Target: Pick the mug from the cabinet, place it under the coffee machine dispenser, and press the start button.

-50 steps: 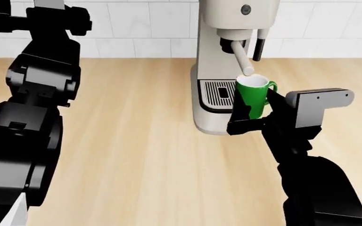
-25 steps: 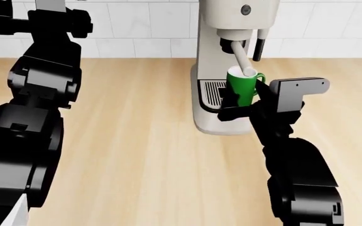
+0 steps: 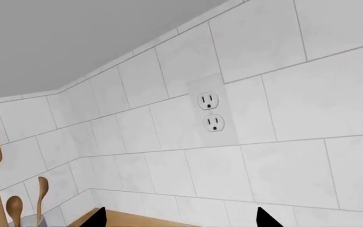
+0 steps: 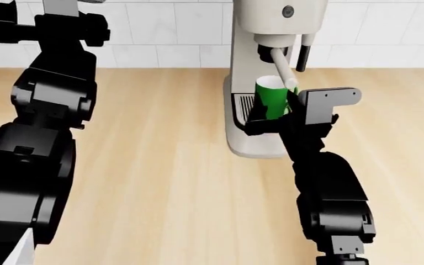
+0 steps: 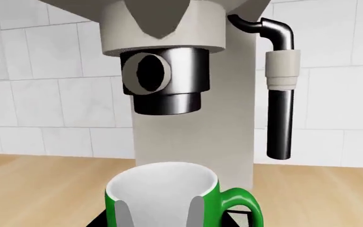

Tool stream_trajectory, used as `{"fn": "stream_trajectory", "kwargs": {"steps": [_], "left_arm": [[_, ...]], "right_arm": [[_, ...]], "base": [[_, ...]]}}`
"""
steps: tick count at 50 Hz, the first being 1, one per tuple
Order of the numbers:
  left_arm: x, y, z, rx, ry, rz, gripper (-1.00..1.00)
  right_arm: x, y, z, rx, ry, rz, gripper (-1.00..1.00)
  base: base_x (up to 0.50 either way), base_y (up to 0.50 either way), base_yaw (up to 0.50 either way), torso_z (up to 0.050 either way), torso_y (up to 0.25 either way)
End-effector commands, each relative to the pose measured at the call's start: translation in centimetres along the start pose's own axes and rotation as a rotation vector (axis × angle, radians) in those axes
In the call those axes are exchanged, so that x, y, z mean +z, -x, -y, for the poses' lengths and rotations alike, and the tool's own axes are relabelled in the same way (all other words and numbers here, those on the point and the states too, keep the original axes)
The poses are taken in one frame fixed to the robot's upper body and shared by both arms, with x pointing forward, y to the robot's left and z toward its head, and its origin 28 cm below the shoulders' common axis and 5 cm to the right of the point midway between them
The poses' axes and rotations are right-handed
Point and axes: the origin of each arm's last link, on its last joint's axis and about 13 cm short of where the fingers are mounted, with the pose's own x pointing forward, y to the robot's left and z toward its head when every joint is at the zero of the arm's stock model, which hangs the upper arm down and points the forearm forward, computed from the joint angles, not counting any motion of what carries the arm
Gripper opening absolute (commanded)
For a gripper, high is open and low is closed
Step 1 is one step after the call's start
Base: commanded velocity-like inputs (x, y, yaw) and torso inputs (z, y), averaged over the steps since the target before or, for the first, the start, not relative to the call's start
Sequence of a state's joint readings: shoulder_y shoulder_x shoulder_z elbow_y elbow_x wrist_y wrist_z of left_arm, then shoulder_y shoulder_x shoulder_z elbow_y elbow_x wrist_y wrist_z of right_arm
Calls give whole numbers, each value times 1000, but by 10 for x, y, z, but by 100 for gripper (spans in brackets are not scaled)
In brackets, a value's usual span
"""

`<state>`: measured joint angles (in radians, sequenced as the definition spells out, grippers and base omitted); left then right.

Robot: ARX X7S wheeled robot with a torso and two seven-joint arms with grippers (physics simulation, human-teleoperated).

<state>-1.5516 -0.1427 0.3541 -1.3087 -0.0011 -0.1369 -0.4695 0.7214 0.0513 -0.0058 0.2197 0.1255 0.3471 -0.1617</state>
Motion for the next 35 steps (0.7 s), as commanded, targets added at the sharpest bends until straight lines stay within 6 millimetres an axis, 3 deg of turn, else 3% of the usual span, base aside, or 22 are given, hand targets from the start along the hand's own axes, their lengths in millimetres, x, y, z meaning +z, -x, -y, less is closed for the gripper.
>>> {"fn": "stream_trajectory", "kwargs": {"steps": [1, 35], "left_arm": [[-2, 0, 0, 0, 0, -3, 100], [-2, 0, 0, -8, 6, -5, 100]], "right_arm": [[-4, -9, -1, 10, 33, 16, -100], [-19, -29, 8, -44, 64, -15, -100]], "base": [[0, 0, 0, 0, 0], [0, 0, 0, 0, 1]]}}
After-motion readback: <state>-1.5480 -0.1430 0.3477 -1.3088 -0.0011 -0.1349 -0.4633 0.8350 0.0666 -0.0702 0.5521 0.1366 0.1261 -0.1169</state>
